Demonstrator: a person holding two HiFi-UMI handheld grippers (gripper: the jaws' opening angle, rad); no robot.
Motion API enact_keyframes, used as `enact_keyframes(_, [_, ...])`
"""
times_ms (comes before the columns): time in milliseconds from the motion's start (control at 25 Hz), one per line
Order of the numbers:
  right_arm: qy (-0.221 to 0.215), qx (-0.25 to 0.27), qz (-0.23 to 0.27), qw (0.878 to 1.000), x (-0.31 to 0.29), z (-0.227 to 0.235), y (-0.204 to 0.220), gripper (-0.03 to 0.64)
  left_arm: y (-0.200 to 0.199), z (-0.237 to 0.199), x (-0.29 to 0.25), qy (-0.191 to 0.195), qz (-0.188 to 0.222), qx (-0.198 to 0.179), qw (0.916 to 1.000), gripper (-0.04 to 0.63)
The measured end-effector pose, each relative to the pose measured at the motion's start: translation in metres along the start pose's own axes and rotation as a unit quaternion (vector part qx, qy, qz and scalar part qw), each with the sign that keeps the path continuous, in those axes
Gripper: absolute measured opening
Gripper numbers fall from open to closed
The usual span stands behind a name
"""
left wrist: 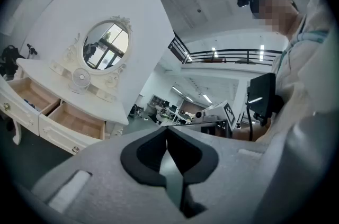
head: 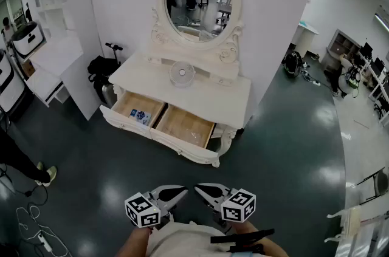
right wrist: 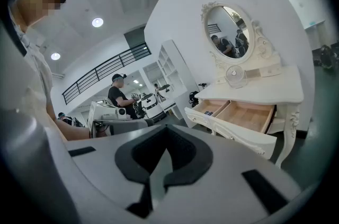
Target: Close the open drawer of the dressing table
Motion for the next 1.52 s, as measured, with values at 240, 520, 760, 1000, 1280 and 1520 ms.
enact_keyframes(240, [0.01,-0.003,0.005,1.0,0.004,0.007,-0.003,0.015,0.001,-0.001,-0.005,0.002,-0.005,-0.003,1.0,0.009])
enact_keyframes(520, [0.015,-0.005,0.009,1.0,0.009,0.012,-0.003,0.015,0.002,0.001,-0.008,0.003,-0.009,-0.002,1.0,0.009])
enact_keyframes(760, [0.008,-0.012,0.001,1.0,0.01,0.015,-0.002,0.018,0.004,0.002,-0.014,0.001,-0.019,-0.003,0.9998,0.009])
enact_keyframes(1000, [0.012,-0.01,0.0,1.0,0.014,0.024,-0.004,0.05,0.004,-0.001,-0.018,-0.004,-0.027,-0.004,0.9996,0.011])
enact_keyframes(1280, [0.019,-0.02,0.001,1.0,0.002,0.04,-0.013,0.097,0.0,-0.024,-0.021,-0.006,-0.026,0.004,0.9996,0.011])
enact_keyframes(1520, [0.034,-0.028,0.002,0.999,-0.022,0.071,-0.037,0.097,-0.016,-0.071,-0.032,0.004,-0.035,0.011,0.9993,0.011])
Point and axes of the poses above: the fingertips, and each gripper's own axes: x backward along the fingers, z to its right, y out of its underside, the point moved 9 cm from there along x, backward along the fingers, and after that the axes turned 10 degrees about y, right-handed, at the moved point
